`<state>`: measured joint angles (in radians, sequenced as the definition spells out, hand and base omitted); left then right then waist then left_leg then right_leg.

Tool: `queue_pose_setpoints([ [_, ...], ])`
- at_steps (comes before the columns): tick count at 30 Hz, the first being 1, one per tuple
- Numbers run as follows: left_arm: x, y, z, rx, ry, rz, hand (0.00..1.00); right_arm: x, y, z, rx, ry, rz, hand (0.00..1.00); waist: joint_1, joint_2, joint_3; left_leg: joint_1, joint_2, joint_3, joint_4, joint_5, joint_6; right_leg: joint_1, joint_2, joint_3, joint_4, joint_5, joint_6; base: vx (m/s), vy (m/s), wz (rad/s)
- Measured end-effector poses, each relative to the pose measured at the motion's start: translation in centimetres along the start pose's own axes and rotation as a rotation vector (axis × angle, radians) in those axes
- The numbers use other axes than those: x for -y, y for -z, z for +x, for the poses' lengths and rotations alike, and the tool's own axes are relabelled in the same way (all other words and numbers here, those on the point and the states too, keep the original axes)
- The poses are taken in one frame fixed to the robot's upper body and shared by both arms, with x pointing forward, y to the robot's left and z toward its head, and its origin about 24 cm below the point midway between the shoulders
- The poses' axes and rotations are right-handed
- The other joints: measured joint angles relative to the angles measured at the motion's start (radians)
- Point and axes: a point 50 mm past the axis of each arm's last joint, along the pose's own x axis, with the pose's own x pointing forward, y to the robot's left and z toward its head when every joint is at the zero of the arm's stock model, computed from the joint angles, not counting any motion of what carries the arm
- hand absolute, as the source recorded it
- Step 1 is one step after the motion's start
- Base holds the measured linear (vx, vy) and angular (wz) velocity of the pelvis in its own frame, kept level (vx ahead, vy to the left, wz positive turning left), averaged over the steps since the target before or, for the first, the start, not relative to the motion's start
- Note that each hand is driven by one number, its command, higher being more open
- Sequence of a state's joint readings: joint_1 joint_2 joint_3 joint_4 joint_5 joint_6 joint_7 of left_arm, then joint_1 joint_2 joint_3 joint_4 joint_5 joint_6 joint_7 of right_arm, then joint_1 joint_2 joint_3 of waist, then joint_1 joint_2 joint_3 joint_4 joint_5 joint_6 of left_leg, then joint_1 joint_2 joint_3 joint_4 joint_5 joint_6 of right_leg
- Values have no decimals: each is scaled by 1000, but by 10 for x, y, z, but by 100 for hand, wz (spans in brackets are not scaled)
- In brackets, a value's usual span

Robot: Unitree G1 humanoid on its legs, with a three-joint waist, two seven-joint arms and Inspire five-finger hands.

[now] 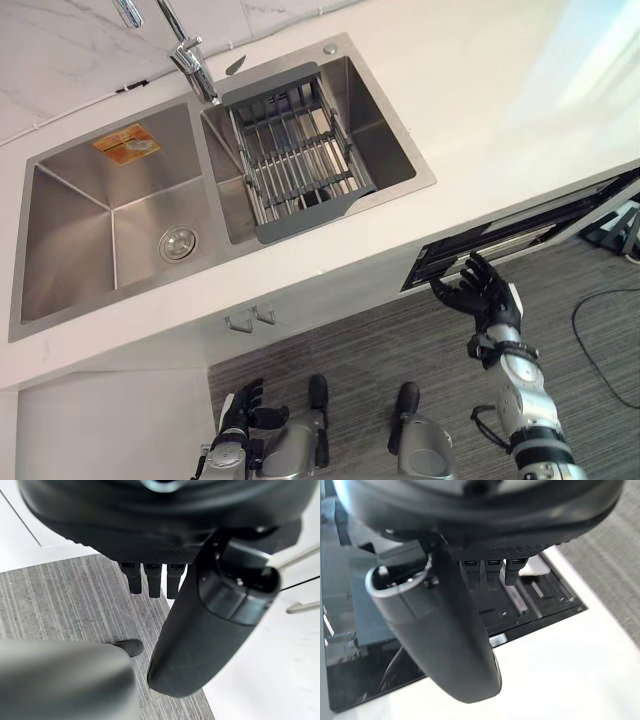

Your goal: Walk over to the sink, pick up the cup, carry it to the dishwasher, place the cup inside the dishwasher, then close the dishwasher door

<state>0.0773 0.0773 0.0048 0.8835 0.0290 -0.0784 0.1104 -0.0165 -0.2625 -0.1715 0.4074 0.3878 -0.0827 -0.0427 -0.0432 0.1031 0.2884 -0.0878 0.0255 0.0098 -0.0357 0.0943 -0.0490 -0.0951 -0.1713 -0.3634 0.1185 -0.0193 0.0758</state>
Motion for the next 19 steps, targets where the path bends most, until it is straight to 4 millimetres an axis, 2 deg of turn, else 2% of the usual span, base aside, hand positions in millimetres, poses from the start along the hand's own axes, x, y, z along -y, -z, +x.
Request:
queue_pose_setpoints([
  [4, -4, 4, 0, -18, -6, 20, 90, 7, 23, -16, -72, 25, -53, 90, -3, -33, -25, 25, 3, 7, -9, -2, -2, 29, 9, 4, -30, 7, 1, 37, -20, -7],
  [8, -5, 9, -1, -37, -5, 45, 90, 18, 43, -30, -148, 38, -179, 90, -4, -52, -65, 44, 8, 26, -17, -6, -4, 51, 22, 19, -67, 23, 1, 24, -21, -13],
  [10, -5, 10, -1, -40, -4, 47, 90, 21, 52, -34, -187, 42, -206, 90, -4, -56, -71, 59, 10, 29, -20, -8, -5, 66, 25, 22, -76, 26, 1, 14, -18, -7],
  [12, -6, 14, -3, -53, -4, 47, 90, 27, 71, -43, -274, 53, -242, 90, -4, -59, -92, 73, 12, 31, -28, -10, -5, 81, 30, 23, -91, 29, 0, 6, -14, -3],
  [19, -10, 21, -5, -80, -17, 37, 90, 27, 114, -65, -481, 70, -212, 90, -3, -66, -121, 99, 18, 33, -33, -24, -7, 113, 39, 27, -117, 39, 0, -7, -6, -3],
])
